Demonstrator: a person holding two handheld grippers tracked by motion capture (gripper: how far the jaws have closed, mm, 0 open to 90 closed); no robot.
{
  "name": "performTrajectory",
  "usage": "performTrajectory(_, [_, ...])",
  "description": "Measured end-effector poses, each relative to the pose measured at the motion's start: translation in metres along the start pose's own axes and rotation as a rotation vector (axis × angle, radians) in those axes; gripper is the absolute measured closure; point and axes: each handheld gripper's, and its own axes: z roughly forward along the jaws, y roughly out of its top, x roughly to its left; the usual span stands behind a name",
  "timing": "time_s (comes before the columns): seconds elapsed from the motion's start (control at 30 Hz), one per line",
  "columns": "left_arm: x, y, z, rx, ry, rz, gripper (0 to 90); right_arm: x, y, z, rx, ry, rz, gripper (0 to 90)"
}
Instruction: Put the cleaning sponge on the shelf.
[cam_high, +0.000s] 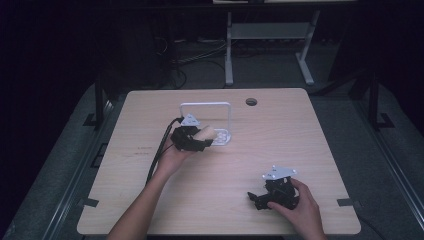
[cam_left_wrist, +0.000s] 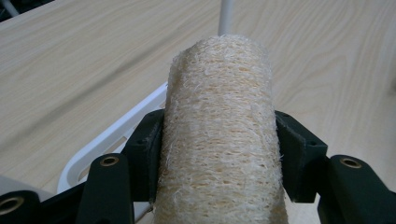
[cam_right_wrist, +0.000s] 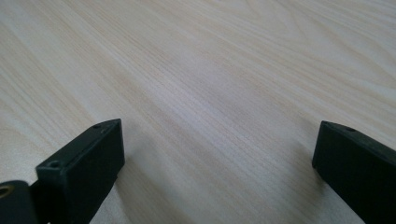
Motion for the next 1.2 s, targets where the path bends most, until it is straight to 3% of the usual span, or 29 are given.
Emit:
performTrajectory(0.3, [0.003,0.003,0.023,0.022,0.048,-0.018,41.1,0.0,0.0,0.0,0.0,0.0,0.0,1.9])
performTrajectory(0.6, [0.006,-0.001,0.039,0.041,0.063,-0.048,41.1,0.0,0.0,0.0,0.0,0.0,0.0,1.8])
performTrajectory(1.2, [0.01,0.0,0.057,0.103,0.084,-0.038,40.8,0.0,0.0,0.0,-0.002,0.003,0.005,1.9])
